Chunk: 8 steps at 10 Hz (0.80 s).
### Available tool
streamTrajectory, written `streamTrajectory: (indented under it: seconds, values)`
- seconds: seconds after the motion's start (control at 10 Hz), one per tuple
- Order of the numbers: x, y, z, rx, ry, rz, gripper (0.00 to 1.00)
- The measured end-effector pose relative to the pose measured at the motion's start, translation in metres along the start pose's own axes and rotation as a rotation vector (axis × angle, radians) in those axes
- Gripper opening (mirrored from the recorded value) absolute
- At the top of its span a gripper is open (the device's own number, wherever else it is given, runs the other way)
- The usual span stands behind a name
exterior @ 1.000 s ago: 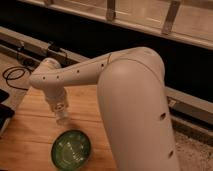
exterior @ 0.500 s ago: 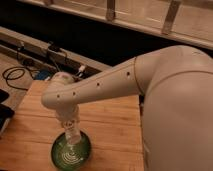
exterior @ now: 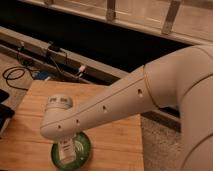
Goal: Place the bottle in the ceramic bowl
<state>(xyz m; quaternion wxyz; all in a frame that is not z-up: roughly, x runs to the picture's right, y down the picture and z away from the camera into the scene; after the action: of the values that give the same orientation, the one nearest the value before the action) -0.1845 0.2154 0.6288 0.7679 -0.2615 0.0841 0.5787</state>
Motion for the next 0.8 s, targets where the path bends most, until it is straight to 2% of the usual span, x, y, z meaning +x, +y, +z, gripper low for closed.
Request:
streamTrajectory:
  seconds: [0.2,0.5,0.8]
  values:
    - [0.0016,0.0081,0.0093,-0.021,-0.005,0.002,0.01]
    - [-0.0009,0.0066,0.0128,-0.022,-0.004,0.009,0.10]
    - [-0.0015,0.0056,0.0127,-0.022,-0.004,0.012,0.41]
